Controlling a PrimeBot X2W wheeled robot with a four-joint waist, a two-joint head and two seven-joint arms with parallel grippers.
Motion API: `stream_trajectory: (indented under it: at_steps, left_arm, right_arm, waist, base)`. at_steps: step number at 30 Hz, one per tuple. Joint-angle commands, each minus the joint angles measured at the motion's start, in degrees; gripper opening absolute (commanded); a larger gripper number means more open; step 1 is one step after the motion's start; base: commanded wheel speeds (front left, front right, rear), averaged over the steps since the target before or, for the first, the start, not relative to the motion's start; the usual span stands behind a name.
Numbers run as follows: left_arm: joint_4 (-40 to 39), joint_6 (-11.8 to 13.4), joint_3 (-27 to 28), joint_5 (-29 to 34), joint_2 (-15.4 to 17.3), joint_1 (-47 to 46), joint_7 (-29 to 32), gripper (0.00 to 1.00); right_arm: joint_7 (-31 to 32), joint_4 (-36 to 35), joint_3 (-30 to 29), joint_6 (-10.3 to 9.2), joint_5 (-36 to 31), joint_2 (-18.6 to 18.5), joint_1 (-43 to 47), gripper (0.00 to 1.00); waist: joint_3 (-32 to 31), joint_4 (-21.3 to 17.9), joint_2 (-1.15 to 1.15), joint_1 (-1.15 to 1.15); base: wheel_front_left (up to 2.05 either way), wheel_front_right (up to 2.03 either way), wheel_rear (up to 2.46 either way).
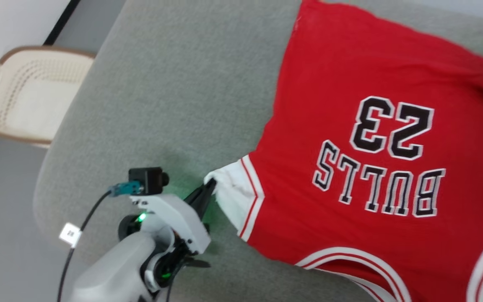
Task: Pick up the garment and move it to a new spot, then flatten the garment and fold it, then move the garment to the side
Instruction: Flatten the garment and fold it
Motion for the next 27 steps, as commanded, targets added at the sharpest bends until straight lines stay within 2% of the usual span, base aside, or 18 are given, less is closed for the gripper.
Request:
stream_trajectory:
  at_steps: [1, 7, 15, 21, 27]
  left_arm:
    - [1.1, 1.0, -0.4, -0.3, 1.1, 2.4, 0.9, 0.00]
    - [-0.9, 2.3, 0.4, -1.2, 3.7, 4.6, 1.1, 0.00]
    - [-4.5, 4.6, 1.6, -2.5, 6.9, 8.0, 0.9, 0.00]
    - [-7.2, 6.0, 2.2, -3.0, 9.0, 9.6, 1.0, 0.00]
    - [-10.2, 7.7, 2.6, -3.2, 10.3, 10.3, 1.1, 0.00]
  right_arm:
    - [-0.1, -0.6, 0.9, -0.08, 0.5, 0.1, 1.4, 0.00]
    - [1.1, -7.9, 7.0, -0.08, 7.8, -1.0, 8.4, 0.00]
    - [5.0, -24.9, 11.4, -0.08, 19.3, -7.2, 21.8, 0.00]
    - [8.8, -38.9, 7.0, -0.08, 24.1, -11.9, 33.8, 0.00]
    - [14.2, -52.6, -2.6, -0.08, 23.0, -11.7, 46.9, 0.00]
  waist:
    - [-4.2, -4.3, 0.00, -0.01]
    - [-7.7, -8.6, 0.00, -0.01]
    - [-10.4, -13.9, 0.00, -0.01]
    - [-11.0, -16.4, 0.00, -0.01]
    - [-10.5, -18.0, 0.00, -0.01]
  base:
    - [0.00, 0.00, 0.00]
    - [0.00, 0.00, 0.00]
    - [0.00, 0.00, 0.00]
    - [0.00, 0.00, 0.00]
    - [0.00, 0.00, 0.00]
